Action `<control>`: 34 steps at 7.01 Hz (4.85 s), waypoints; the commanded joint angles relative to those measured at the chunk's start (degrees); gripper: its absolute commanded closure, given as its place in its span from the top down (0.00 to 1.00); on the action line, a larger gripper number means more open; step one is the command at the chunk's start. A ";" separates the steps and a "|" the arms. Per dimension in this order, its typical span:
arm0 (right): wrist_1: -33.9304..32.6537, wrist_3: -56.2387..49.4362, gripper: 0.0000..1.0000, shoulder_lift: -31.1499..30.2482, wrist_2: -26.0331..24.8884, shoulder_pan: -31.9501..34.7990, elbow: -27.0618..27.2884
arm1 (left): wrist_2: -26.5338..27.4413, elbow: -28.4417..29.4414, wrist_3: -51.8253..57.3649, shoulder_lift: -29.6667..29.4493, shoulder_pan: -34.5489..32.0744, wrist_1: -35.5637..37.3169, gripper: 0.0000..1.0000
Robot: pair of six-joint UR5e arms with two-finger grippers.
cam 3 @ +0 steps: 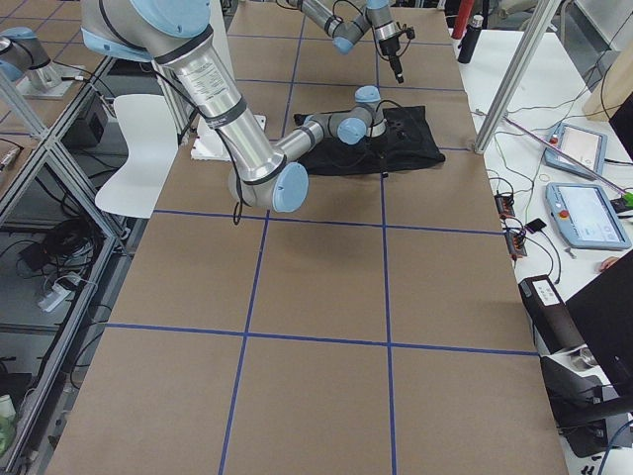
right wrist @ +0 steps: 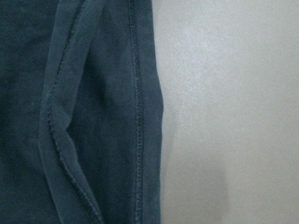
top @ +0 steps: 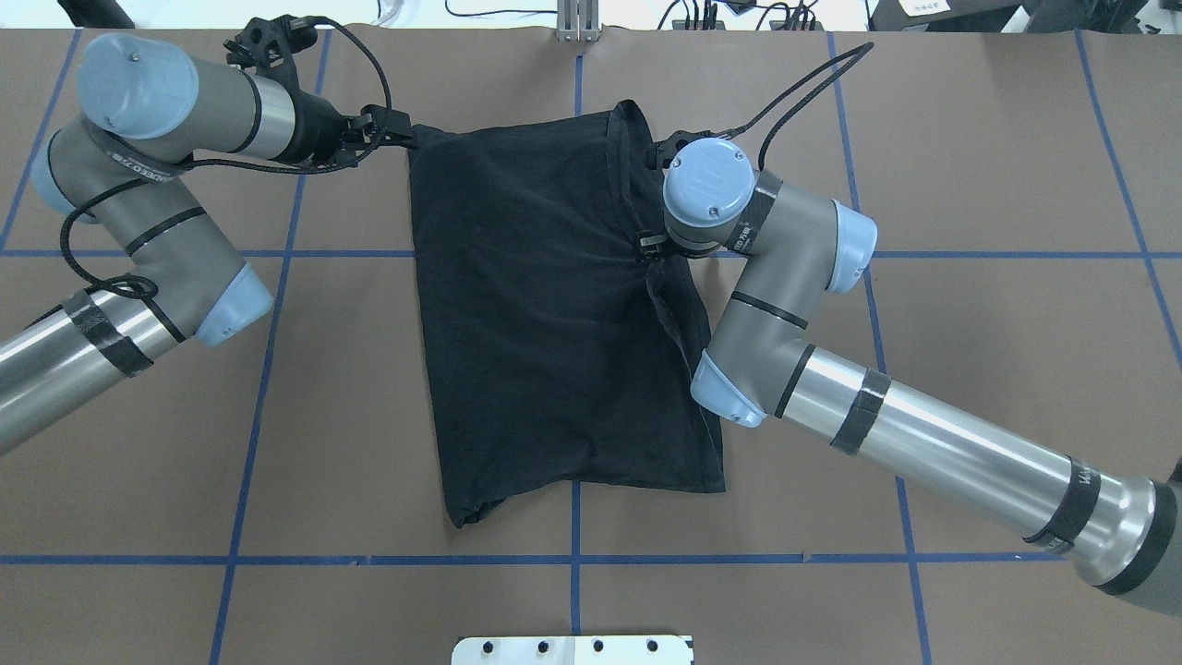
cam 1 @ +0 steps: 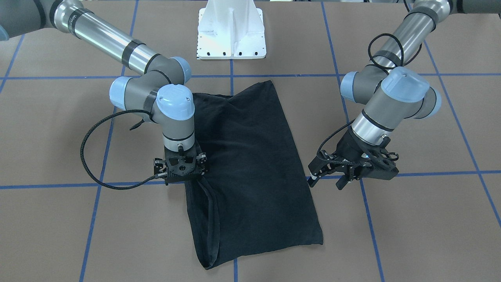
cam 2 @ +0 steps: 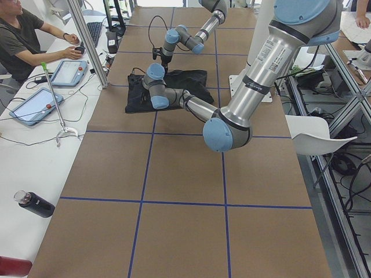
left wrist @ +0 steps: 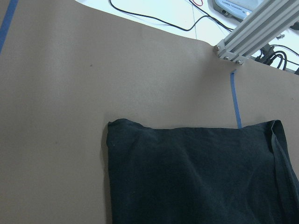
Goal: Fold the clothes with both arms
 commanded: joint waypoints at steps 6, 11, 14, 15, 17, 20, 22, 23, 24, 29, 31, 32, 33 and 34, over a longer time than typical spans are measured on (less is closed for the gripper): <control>-1.26 1.37 1.00 0.54 3.29 0.60 5.53 | 0.00 0.12 0.30 0.09 0.11 -0.02 1.00; -4.51 1.73 0.49 -0.16 3.29 -1.96 6.24 | 0.00 0.30 0.30 1.58 0.28 -2.04 1.00; -5.13 1.73 0.06 -0.95 3.64 -1.87 7.37 | 0.00 0.39 0.39 1.67 0.28 -2.04 1.00; -5.13 1.65 0.05 -1.39 3.64 -1.87 8.16 | 0.00 0.39 0.48 1.75 0.28 -2.04 1.00; -5.13 1.65 0.03 -1.39 3.64 -1.87 8.26 | 0.00 0.39 0.48 1.76 0.28 -2.04 1.00; -4.43 0.95 0.00 -5.42 4.78 -0.82 10.36 | -0.09 0.21 0.39 1.84 0.28 -2.04 1.00; -4.43 0.86 0.00 -5.70 4.78 -0.46 10.28 | -0.09 0.12 0.39 1.84 0.28 -2.04 1.00; -4.34 0.86 0.00 -5.70 4.69 -0.46 10.28 | -0.09 0.12 0.39 1.84 0.28 -1.96 1.00; -4.34 1.12 0.48 -5.61 4.69 -0.12 10.28 | -0.09 0.12 0.39 1.84 0.28 -2.04 1.00; -4.34 1.73 1.00 -5.61 4.69 0.32 13.69 | -5.24 -2.06 0.56 2.11 0.11 -1.96 1.00; -4.34 1.04 1.00 -5.70 4.61 1.03 14.06 | -7.29 -2.25 0.74 2.19 -0.51 -4.13 1.00; -4.34 0.86 1.00 -5.79 4.17 1.20 13.45 | -7.29 -2.42 0.65 2.54 -0.60 -6.15 1.00; -4.25 0.77 1.00 -5.18 4.08 2.08 12.75 | -7.29 -2.51 0.74 2.55 -0.68 -7.22 1.00; -4.16 0.85 1.00 -4.13 2.51 2.08 11.61 | -7.29 -2.51 0.74 2.63 -0.86 -8.36 1.00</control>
